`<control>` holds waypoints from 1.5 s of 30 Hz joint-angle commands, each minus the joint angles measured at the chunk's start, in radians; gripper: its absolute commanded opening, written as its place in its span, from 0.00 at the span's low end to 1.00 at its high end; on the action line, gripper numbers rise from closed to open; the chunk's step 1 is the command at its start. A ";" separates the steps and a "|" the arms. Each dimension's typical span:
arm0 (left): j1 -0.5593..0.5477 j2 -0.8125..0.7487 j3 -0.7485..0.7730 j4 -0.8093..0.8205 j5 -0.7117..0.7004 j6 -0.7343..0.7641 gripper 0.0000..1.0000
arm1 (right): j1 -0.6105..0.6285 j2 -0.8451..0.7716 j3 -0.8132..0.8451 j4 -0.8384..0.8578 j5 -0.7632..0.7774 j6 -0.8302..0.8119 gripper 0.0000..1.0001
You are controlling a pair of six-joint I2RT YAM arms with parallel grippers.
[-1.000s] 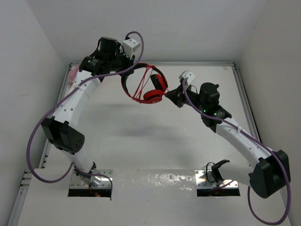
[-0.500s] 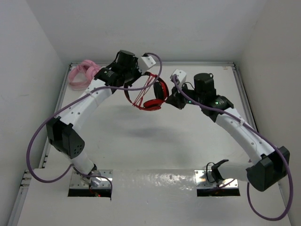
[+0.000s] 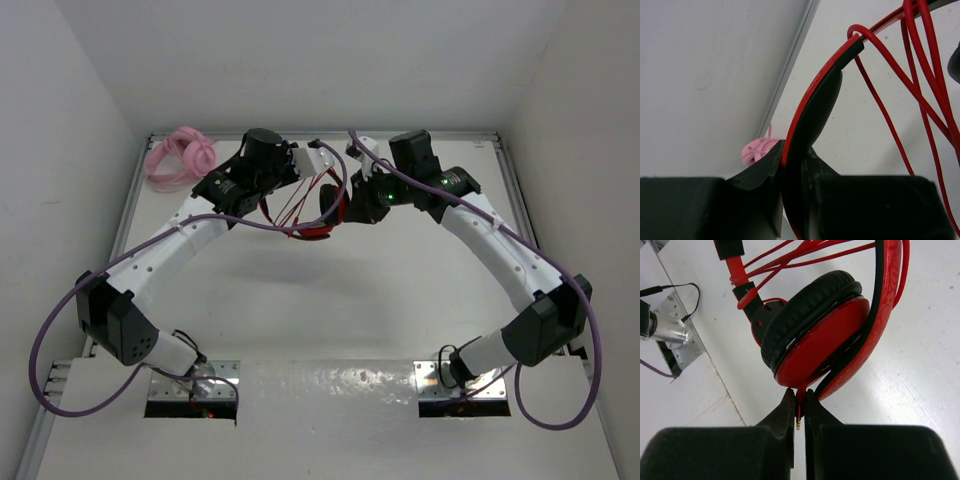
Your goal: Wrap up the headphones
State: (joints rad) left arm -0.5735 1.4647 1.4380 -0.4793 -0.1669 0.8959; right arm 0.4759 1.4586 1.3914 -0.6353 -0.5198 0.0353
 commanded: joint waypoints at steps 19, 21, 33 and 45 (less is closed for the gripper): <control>0.004 0.092 0.010 -0.274 0.414 -0.369 0.00 | 0.003 0.203 0.219 0.121 0.276 0.259 0.03; 0.029 0.106 0.027 -0.281 0.447 -0.445 0.00 | 0.001 0.192 0.193 0.147 0.293 0.271 0.04; 0.142 0.160 0.071 -0.269 0.632 -0.666 0.00 | -0.006 0.109 0.196 0.270 0.383 0.310 0.64; 0.259 0.160 0.110 -0.225 0.452 -0.692 0.00 | -0.048 -0.007 0.049 0.279 0.487 0.227 0.71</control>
State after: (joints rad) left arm -0.3763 1.6409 1.4818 -0.7788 0.3222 0.2417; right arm 0.4320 1.5036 1.4712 -0.3969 -0.0723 0.2996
